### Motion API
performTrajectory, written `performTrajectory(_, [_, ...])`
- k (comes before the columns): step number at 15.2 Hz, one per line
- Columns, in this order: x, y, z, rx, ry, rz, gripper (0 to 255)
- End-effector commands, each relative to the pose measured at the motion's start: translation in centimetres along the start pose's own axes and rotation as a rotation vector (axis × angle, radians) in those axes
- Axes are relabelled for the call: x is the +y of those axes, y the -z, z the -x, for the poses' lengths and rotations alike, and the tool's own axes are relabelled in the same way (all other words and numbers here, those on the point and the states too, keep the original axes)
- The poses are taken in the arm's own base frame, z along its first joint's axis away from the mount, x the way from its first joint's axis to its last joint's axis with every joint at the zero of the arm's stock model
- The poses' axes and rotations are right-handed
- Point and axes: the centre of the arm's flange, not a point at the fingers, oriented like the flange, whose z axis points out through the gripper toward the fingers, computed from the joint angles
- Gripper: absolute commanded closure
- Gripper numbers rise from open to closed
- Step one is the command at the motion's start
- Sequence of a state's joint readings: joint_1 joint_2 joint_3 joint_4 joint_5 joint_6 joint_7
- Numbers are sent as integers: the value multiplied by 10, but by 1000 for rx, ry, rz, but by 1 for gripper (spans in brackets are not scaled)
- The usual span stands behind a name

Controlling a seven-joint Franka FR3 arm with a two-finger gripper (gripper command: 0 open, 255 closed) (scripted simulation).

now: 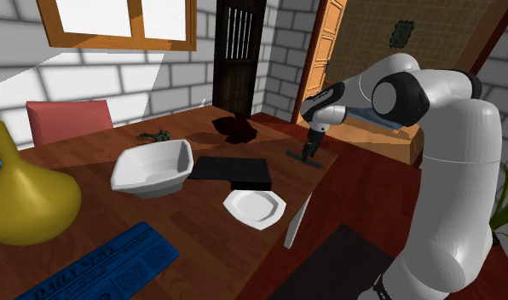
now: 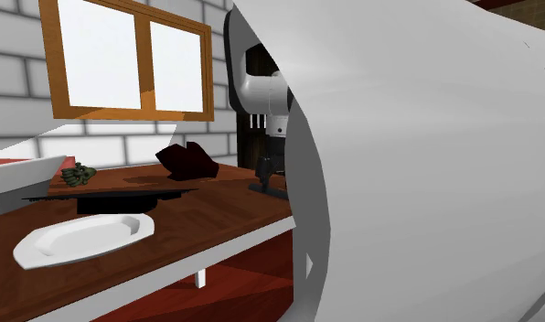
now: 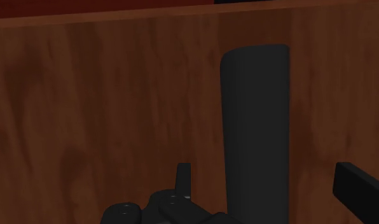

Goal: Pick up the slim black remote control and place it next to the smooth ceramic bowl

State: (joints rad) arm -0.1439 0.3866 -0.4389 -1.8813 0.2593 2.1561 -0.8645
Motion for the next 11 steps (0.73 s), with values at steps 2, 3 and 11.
performTrajectory(2, [0,-1,0,0,0,0,0])
performTrajectory(3, [0,-1,0,0,0,0,0])
performTrajectory(11, [0,0,0,0,0,0,255])
